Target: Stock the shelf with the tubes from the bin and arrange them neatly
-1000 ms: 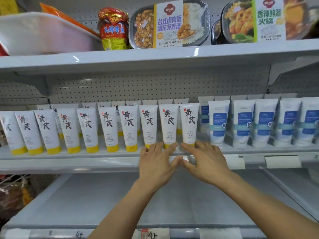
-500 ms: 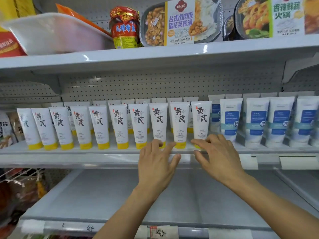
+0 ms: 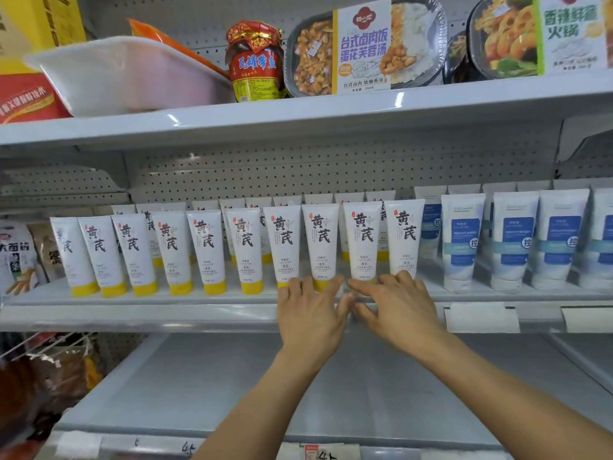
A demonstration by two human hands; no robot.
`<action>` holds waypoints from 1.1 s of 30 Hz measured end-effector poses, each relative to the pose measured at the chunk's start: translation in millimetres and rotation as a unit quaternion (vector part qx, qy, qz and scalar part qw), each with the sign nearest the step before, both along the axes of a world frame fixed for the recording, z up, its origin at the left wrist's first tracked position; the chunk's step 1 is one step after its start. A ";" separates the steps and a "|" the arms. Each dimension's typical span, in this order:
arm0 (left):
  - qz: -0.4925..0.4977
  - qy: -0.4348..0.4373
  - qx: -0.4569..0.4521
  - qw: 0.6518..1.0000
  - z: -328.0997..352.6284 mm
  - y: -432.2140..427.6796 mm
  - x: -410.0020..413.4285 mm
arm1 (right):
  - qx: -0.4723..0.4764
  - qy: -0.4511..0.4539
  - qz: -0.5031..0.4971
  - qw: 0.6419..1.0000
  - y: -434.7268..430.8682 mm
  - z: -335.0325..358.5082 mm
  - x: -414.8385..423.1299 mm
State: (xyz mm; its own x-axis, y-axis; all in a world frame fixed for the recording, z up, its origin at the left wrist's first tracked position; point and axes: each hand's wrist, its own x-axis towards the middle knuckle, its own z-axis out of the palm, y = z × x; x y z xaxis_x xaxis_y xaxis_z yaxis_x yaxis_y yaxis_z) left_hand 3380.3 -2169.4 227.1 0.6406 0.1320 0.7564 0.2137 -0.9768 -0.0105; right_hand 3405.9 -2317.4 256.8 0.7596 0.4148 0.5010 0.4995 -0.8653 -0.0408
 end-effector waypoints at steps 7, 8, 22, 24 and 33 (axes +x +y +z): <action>0.000 -0.005 0.002 1.000 -0.6 0.4 2.9 | -0.021 0.011 0.007 1.000 0.2 0.7 2.4; 0.000 -0.008 0.003 1.000 -0.4 0.3 3.4 | -0.023 0.010 0.008 1.000 0.1 1.0 2.0; -0.018 -0.009 0.008 1.000 0.7 0.8 -0.1 | -0.041 0.021 0.018 0.999 -0.1 7.1 -0.2; -0.018 -0.005 0.007 1.000 0.6 0.7 -1.6 | -0.040 0.022 0.021 0.999 -1.2 7.1 -1.4; -0.046 0.068 -0.037 0.996 6.5 0.8 -10.1 | -0.054 0.024 0.014 0.998 0.8 8.1 0.6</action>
State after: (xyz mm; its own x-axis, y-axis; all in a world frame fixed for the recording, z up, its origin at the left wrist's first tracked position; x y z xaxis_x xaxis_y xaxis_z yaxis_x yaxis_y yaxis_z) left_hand 3370.2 -2168.6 233.7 0.7490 0.1203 0.6516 0.1242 -0.9914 0.0403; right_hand 3406.5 -2316.6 265.0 0.7696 0.4857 0.4146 0.5229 -0.8520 0.0275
